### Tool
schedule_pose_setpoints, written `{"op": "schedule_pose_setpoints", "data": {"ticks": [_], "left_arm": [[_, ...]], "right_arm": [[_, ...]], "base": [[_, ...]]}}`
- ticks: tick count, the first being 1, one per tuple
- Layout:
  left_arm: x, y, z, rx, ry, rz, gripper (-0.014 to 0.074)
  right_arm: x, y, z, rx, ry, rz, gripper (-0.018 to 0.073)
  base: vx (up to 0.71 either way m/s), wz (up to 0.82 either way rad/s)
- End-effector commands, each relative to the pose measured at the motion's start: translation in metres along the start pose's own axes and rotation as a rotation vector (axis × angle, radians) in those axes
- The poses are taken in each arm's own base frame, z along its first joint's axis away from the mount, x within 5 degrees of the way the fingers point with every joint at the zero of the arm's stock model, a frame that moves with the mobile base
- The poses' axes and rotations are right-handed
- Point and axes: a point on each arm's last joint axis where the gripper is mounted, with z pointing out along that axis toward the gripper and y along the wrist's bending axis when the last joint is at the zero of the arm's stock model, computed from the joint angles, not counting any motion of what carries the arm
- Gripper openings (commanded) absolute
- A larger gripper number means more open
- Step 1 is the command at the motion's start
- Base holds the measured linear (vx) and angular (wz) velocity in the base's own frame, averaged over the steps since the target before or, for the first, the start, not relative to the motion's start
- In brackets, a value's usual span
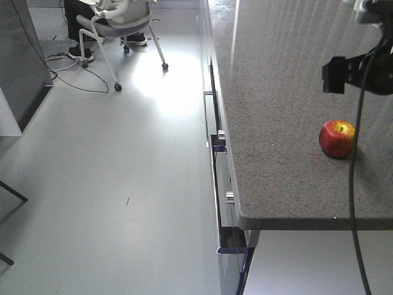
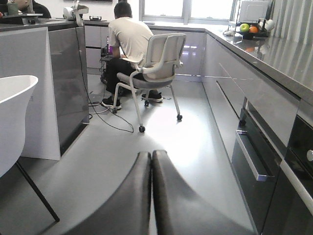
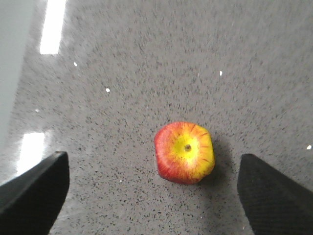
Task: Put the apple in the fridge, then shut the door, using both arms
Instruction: 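Reach the right gripper down over the red-yellow apple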
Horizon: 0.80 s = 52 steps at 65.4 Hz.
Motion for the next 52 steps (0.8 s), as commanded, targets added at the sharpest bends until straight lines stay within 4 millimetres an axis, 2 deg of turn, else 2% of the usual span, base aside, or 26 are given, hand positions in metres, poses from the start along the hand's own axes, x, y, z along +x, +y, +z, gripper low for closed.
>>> {"op": "schedule_pose_setpoints", "data": {"ticks": [1,14,31,52], "left_arm": [[-0.013,-0.002,-0.003,0.021,-0.101,-0.015,-0.0006],[-0.013,-0.002,-0.003,0.021,-0.101,-0.015,-0.0006],[-0.013,-0.002,-0.003,0.021,-0.101,-0.015,-0.0006],[-0.013,-0.002,-0.003,0.021,-0.101,-0.015,-0.0006]], "right_arm": [[-0.015,-0.003,-0.010,0.013,-0.102,0.006,0.0654],[-0.013,-0.008,0.010,0.066,-0.069,-0.003,0.0652],[-0.012,-0.037,0.018,0.048,-0.054,0.081,0.0648],[-0.015,-0.029,0.023,-0.092,-0.091,0.070,0.0636]], "base": [[0.00,0.00],[0.00,0.00],[0.00,0.00],[0.00,0.00]]}}
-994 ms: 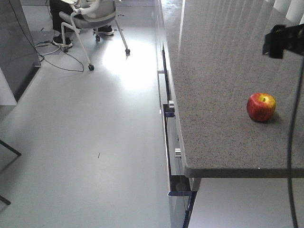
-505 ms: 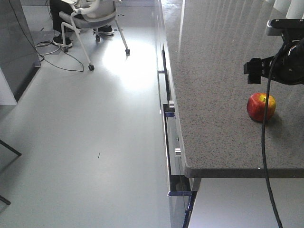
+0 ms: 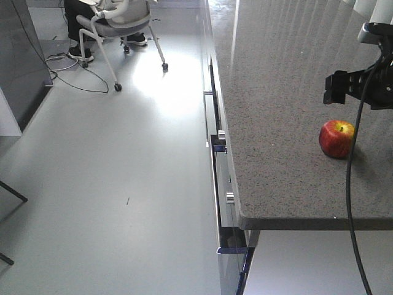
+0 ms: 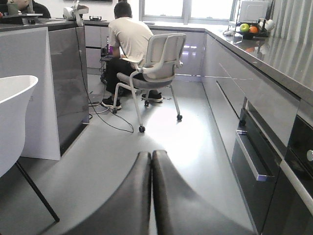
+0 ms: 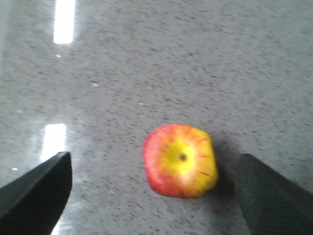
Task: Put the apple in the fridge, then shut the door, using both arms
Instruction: 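Reach the right gripper down over the red-yellow apple, then close the right gripper around the apple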
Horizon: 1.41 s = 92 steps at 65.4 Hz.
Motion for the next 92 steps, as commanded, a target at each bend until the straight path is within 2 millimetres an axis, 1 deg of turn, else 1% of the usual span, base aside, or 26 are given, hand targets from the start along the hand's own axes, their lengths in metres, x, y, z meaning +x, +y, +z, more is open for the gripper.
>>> {"op": "schedule_pose_setpoints", "data": {"ticks": [1,24,44,66,80,92], "left_arm": [[-0.013,-0.002,-0.003,0.021,-0.101,-0.015,-0.0006],[-0.013,-0.002,-0.003,0.021,-0.101,-0.015,-0.0006],[-0.013,-0.002,-0.003,0.021,-0.101,-0.015,-0.0006],[-0.013,-0.002,-0.003,0.021,-0.101,-0.015,-0.0006],[-0.013,-0.002,-0.003,0.021,-0.101,-0.015,-0.0006],[-0.013,-0.002,-0.003,0.021,-0.101,-0.015,-0.0006]], "right_arm": [[-0.018,0.002,-0.020,-0.015,-0.133,-0.006,0.0636],[-0.012,-0.004,0.013,0.017,-0.072,-0.025,0.0627],[-0.008,-0.007,0.033,0.025,-0.052,-0.002,0.0618],[0.004,-0.015,0.064,0.074,0.032,-0.017,0.0605],[0.008,-0.016,0.075,0.073,0.062,-0.012,0.0596],[0.010,-0.017,0.075,0.074,0.081,-0.013,0.0570]], "base": [[0.00,0.00],[0.00,0.00],[0.00,0.00],[0.00,0.00],[0.00,0.00],[0.00,0.00]]}}
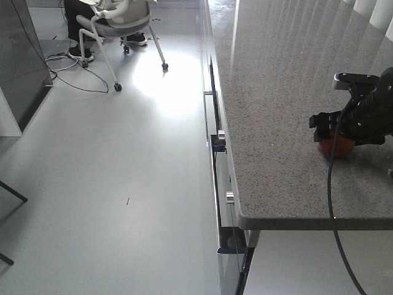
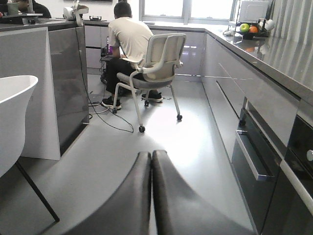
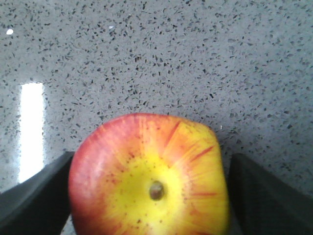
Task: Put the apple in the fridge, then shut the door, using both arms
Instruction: 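Close the right gripper around the apple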
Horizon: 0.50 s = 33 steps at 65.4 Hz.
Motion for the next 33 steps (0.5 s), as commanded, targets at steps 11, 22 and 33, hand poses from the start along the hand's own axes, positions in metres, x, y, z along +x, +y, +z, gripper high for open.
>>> {"op": "schedule_pose_setpoints", "data": {"ticks": [11,22,33], "left_arm": [[-0.013,-0.002,-0.003,0.021,-0.101,-0.015,-0.0006],[-0.013,-0.002,-0.003,0.021,-0.101,-0.015,-0.0006],[-0.013,-0.002,-0.003,0.021,-0.101,-0.015,-0.0006]], "right_arm": [[-0.016,-0.001,-0.028,0.006,-0.105,-0.005,0.0480],[-0.016,-0.001,-0.031,-0.002,-0.105,-0.002,0.0337],[-0.029,0.007,-0.070,-0.052,-0.213,0.006,0.0233]], "base": [[0.00,0.00],[0.00,0.00],[0.00,0.00]]}}
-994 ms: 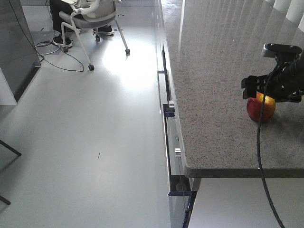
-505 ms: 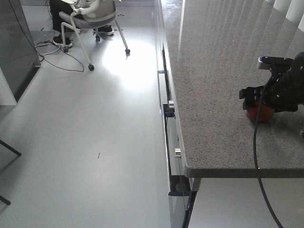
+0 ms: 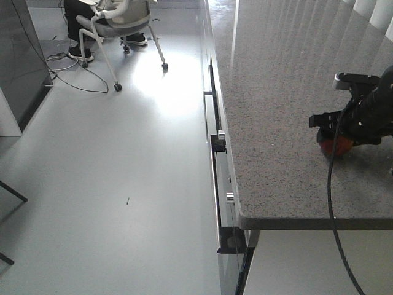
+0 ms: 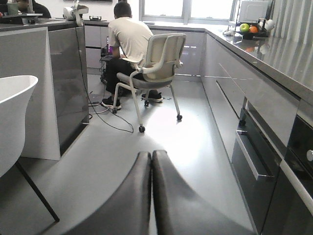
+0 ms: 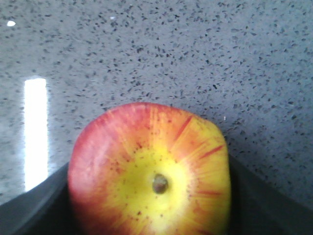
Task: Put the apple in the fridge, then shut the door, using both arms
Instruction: 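Close the right gripper around the apple, then lift the apple off the counter with the right gripper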
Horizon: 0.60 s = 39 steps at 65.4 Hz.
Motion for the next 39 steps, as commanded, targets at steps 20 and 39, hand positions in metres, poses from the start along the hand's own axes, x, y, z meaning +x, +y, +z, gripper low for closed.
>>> {"op": "schedule_pose_setpoints", "data": {"ticks": [20,39], "left_arm": [[-0.013,-0.002,-0.003,0.021,-0.101,-0.015,-0.0006],[-0.013,-0.002,-0.003,0.021,-0.101,-0.015,-0.0006]], "right_arm": [[-0.034,0.038,-0.243,-0.270,-0.598,-0.116,0.0223],[0.044,0.062,-0.382,-0.466,-0.836,-0.308,0.0223]], "base": [[0.00,0.00],[0.00,0.00]]}}
